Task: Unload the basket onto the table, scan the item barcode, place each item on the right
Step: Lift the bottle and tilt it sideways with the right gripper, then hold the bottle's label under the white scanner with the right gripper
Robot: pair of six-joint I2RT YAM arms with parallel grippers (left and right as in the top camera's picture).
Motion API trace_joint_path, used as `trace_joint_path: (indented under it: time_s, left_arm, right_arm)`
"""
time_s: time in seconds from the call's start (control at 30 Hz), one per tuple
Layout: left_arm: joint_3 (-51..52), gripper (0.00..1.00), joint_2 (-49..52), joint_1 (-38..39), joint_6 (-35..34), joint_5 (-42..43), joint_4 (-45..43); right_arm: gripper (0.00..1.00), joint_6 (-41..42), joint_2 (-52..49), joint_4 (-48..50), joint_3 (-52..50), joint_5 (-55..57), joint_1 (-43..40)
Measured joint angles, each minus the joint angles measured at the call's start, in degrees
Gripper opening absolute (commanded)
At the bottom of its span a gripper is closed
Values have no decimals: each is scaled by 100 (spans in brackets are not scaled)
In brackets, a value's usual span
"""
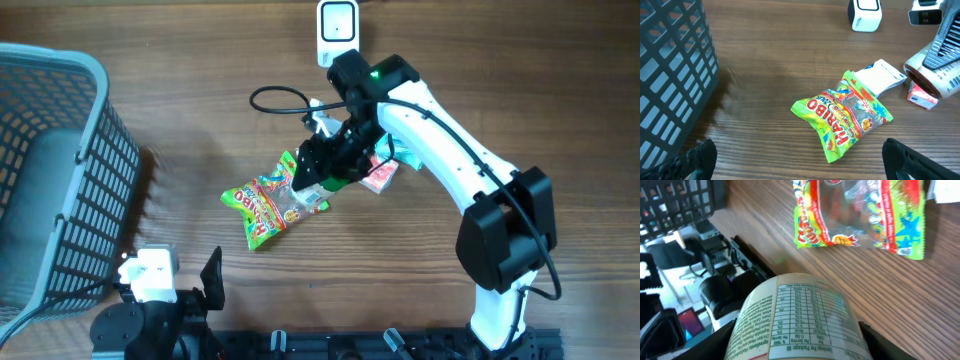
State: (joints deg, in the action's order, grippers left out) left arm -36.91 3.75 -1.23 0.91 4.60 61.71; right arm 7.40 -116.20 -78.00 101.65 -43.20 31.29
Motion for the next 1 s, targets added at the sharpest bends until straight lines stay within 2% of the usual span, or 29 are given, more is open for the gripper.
trace_joint_path:
  time_s: [0.23,0.4,0.5,0.57,0.73,0.9,1.0]
  left_arm:
    - [0,100,0,0,0,0,2]
    - [0,100,0,0,0,0,2]
    - [0,100,0,0,0,0,0]
    - [0,100,0,0,0,0,0]
    - [0,100,0,0,0,0,0]
    - [0,100,0,0,0,0,0]
    - [0,100,0,0,0,0,0]
  right_arm:
    - [59,31,125,-608,52,118,0]
    - [60,26,925,-1093,52,365,0]
    - [69,37,1744,-1191,63,706,2]
    - [71,214,2264,-1019,96,1676,4]
    - [71,479,2400,57,103,3432,0]
    - [66,474,2341,649,103,3893,0]
    - [58,476,2184,1259,103,4575,0]
